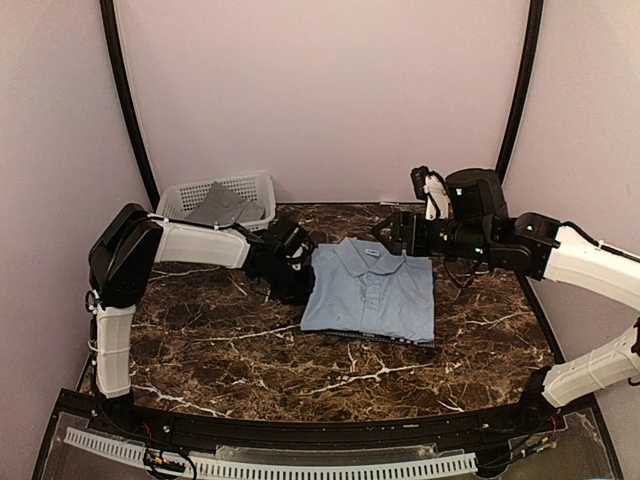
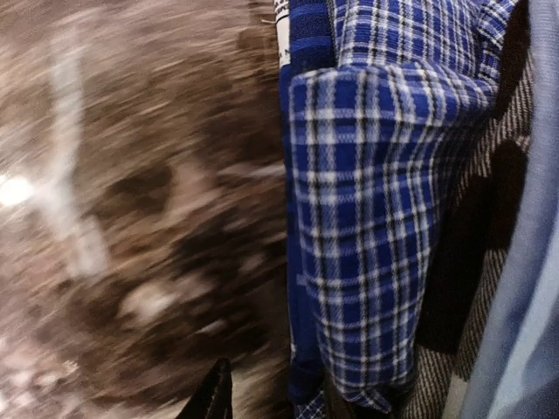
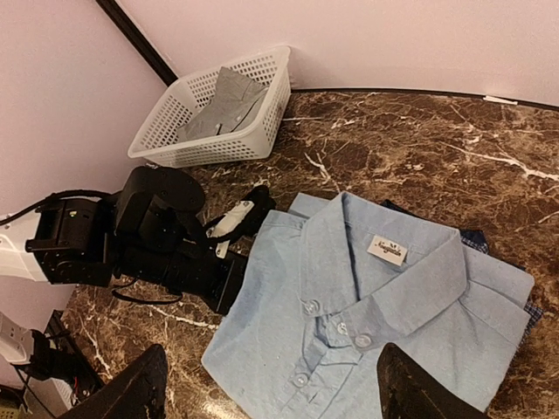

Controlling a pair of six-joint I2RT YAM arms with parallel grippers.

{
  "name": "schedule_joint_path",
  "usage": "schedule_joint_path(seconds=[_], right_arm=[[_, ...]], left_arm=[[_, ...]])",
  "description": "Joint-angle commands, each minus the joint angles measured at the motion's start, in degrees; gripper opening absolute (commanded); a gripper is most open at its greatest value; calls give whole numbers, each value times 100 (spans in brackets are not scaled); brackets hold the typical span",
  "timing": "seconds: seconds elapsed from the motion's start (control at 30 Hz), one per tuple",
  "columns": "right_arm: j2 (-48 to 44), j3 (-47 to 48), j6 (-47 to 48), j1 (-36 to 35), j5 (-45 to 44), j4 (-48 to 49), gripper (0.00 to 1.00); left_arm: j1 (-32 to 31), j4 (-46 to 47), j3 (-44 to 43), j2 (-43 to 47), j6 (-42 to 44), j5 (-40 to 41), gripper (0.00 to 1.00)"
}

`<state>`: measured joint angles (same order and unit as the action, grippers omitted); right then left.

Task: Fold and stack the long sleeve shirts
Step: Move the square-folded shirt to the corner of the board.

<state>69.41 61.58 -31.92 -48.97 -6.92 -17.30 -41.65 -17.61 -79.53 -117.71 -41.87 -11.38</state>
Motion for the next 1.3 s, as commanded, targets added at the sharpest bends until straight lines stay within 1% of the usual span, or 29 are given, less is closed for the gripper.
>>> schedule_joint_path(seconds=[0.0,0.13,0.2,0.23,0.27,0.33,0.37,0.4,0.47,0.53,0.77,0.93,1.1,1.27], right_arm=[[-267,241,289,291,94,-43,79],[-375,359,469,465,11,-197,80],[-405,422,545,528,-21,-292,80],[-415,451,584,567,-20,-345,80],[-418,485,624,592,-12,-397,80],[-442,524,695,639,-27,-472,80],[-447,548,722,661,-29,-513,80],[-446,567,744,679,-29,-546,80],[-446,620,770,709,-21,-603,80],[-457,636,800,725,-3,-673,80],[-518,514,773,740,65,-725,80],[-581,330,698,741,92,-664,80],[-541,283,653,740,129,-610,81],[-492,349,649,740,114,-598,81]], left_arm=[[-348,58,-807,-755,-174,-88,35],[-590,110,-1852,-1442,-208,-184,35],[-696,30,-2515,-1856,-227,-272,35],[-779,-65,-3001,-2003,-235,-331,35],[-825,-106,-3237,-2274,-234,-361,35],[-967,-239,-4178,-2688,-233,-447,35],[-1047,-254,-4388,-2929,-254,-507,35],[-1109,-248,-4776,-3054,-279,-583,35],[-1180,-226,-5297,-3392,-402,-715,35],[-1266,-113,-5585,-3610,-532,-831,35],[-1571,463,-5644,-3721,-803,-1138,35],[-1741,603,-5636,-3760,-946,-1336,35],[-1745,499,-5496,-3612,-877,-1194,35],[-1635,436,-5047,-3061,-811,-845,35]])
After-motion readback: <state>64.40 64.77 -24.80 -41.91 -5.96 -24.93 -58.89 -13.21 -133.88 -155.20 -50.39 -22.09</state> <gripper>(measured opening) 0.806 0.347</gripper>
